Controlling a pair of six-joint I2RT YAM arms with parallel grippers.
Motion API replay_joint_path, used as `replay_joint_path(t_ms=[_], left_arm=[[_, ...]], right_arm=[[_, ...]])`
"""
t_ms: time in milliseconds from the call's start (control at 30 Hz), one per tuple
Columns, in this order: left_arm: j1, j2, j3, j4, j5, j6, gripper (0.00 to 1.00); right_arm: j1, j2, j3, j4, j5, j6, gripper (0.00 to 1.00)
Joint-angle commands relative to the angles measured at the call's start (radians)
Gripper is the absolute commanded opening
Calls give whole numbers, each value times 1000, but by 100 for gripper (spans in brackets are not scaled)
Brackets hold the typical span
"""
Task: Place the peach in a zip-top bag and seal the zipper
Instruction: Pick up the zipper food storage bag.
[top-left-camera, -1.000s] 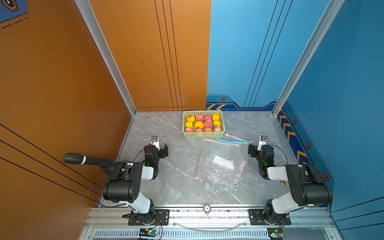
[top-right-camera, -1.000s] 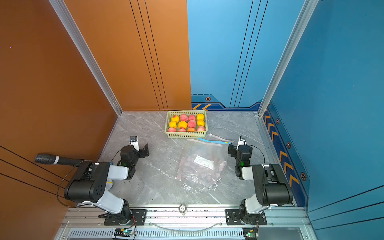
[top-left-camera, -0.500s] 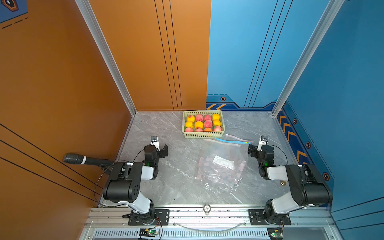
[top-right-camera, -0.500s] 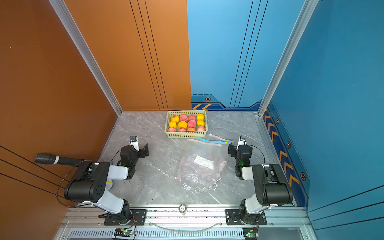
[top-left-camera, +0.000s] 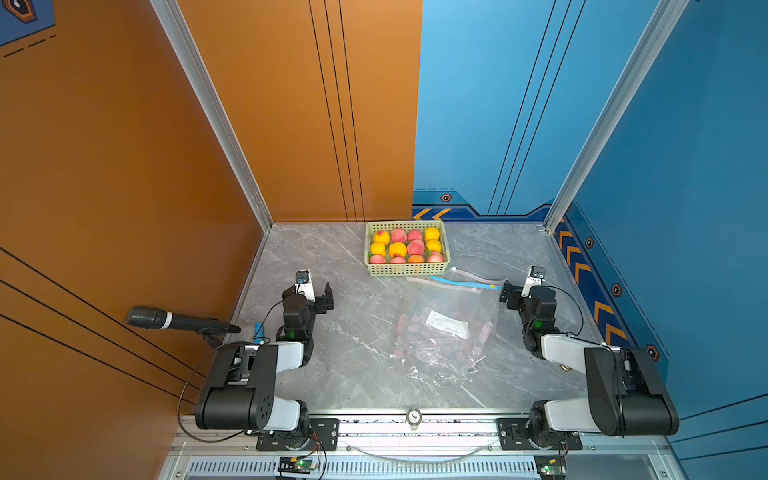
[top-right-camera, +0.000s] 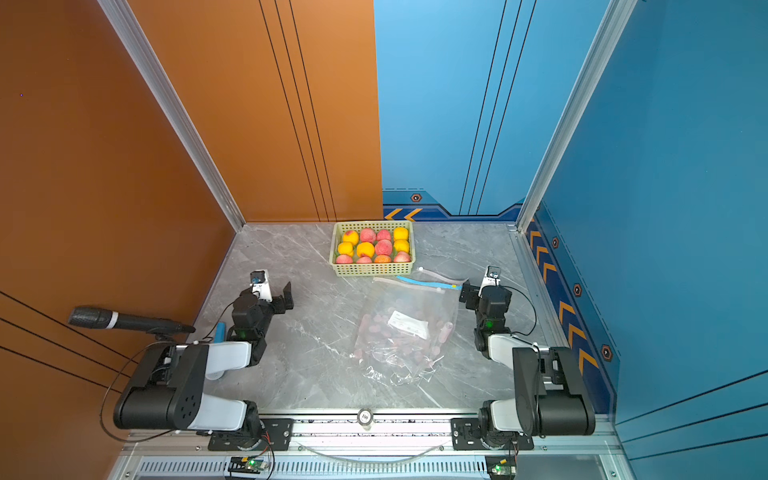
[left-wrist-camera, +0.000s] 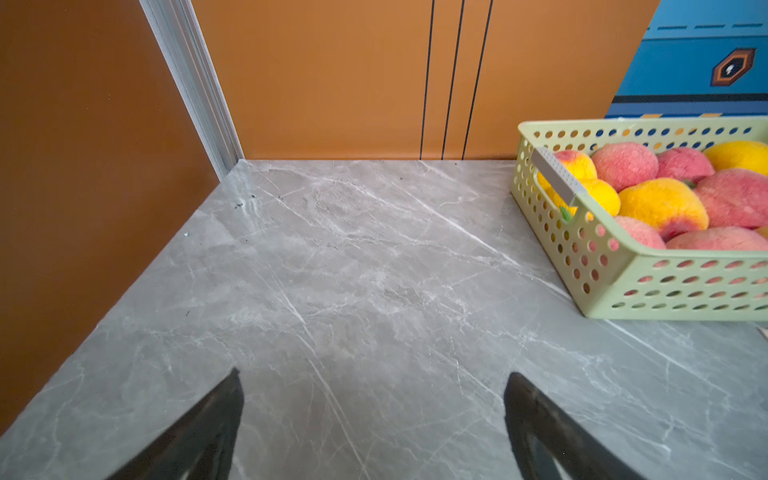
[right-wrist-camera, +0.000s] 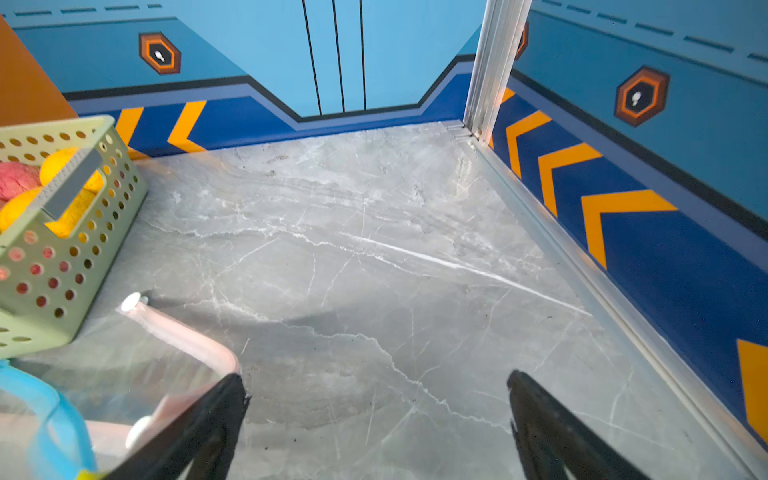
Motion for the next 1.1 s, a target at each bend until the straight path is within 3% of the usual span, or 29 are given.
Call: replay_joint_path(t_ms=[0,233,500,800,1067], left_arm=[[-11,-71,-13,-67,-59,-2,98],[-41,-272,27,-282,-97,-60,98],[-115,-451,208,-738,-135,-257,98],[-430,-447,363,-1026,-286,-373,98],[-738,-340,390,-1158,-304,-391,98]], right_arm=[[-7,-82,40,-139,57,22,100],[-7,-273,94,-352,113,53,100],[-4,-408,257,-718,130,182,100],[88,-296,560,-1150,15,199,99],[149,-80,683,-1403,-229,240,86]])
